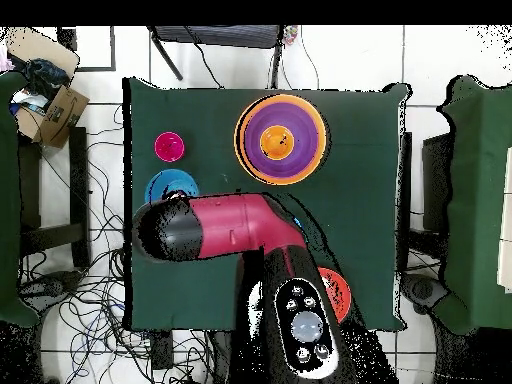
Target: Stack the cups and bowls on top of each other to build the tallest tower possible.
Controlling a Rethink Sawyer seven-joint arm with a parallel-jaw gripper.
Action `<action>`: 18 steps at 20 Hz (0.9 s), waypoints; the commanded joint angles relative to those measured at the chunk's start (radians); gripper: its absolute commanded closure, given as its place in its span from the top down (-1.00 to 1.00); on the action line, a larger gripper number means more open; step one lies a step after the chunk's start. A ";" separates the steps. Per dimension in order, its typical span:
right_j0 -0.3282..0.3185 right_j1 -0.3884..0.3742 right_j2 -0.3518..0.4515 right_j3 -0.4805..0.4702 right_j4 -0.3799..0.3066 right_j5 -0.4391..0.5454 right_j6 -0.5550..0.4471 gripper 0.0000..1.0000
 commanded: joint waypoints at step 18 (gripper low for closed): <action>-0.035 0.048 0.091 -0.094 -0.024 0.041 -0.102 -1.00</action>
